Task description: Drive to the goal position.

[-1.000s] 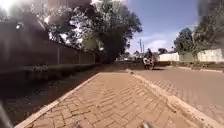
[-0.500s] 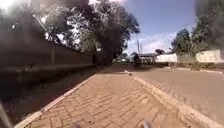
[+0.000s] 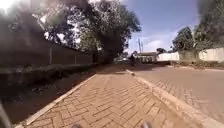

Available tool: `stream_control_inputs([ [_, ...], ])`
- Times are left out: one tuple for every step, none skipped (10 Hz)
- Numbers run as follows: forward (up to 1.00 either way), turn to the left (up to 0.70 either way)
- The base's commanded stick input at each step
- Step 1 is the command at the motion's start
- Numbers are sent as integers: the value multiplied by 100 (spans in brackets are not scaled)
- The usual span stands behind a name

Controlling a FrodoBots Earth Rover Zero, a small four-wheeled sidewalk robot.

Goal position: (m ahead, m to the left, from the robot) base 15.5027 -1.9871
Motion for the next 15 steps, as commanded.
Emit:
stream_control_inputs([
  [70, 0],
  [70, 0],
  [70, 0],
  [70, 0],
  [70, 0],
  [70, -18],
  [70, -34],
  [70, -20],
  [70, -4],
  [70, 0],
  [70, 0],
  [70, 0],
  [70, 0],
  [70, 0],
  [70, 0],
])
